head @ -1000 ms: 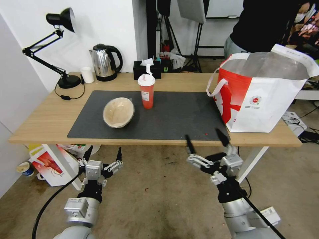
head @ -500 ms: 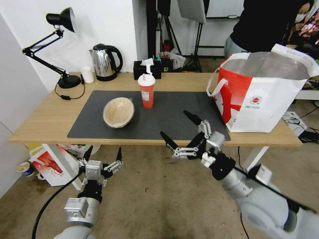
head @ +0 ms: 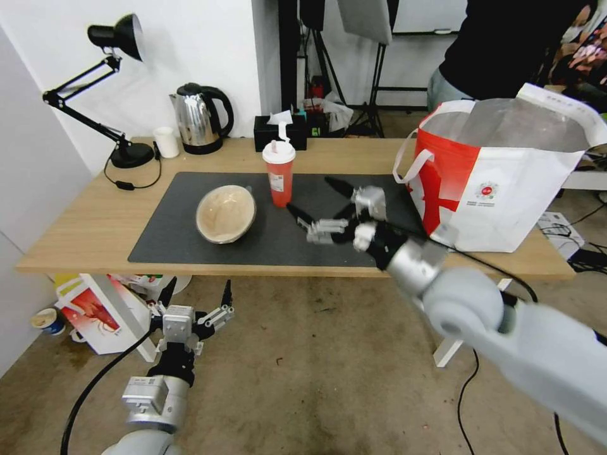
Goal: Pick up the trash from the table and place it into the takeout bag.
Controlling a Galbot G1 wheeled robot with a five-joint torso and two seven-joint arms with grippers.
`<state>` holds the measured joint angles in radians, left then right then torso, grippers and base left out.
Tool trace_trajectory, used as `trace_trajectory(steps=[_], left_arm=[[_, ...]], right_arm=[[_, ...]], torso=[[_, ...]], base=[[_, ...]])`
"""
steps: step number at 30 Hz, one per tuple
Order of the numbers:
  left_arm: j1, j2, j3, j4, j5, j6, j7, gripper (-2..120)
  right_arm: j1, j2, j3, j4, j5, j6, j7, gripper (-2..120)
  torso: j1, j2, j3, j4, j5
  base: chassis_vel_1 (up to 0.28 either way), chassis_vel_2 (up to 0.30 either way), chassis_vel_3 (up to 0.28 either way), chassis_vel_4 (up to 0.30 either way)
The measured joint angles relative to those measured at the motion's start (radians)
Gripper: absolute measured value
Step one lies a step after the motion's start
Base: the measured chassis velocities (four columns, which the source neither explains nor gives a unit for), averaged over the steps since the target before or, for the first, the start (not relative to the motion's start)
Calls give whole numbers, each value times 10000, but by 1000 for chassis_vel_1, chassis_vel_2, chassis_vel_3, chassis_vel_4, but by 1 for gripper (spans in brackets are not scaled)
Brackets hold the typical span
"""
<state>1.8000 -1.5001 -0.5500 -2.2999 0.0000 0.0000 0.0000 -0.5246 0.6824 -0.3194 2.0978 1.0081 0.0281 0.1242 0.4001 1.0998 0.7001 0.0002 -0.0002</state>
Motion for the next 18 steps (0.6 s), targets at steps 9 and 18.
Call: trace_trajectory(steps=[9, 18], left_arm=[[0, 1, 0, 0, 0, 0, 0, 100], [0, 1, -2, 0, 0, 0, 0, 100]], right_arm=[[1273, 451, -650, -670, 586, -681, 456, 100], [2091, 708, -1060, -1035, 1102, -1503, 1107, 100]], torso=[[0, 0, -1, -3, 2], [-1, 1, -1, -3, 1]], base=[[0, 0, 0, 0], [0, 0, 0, 0]])
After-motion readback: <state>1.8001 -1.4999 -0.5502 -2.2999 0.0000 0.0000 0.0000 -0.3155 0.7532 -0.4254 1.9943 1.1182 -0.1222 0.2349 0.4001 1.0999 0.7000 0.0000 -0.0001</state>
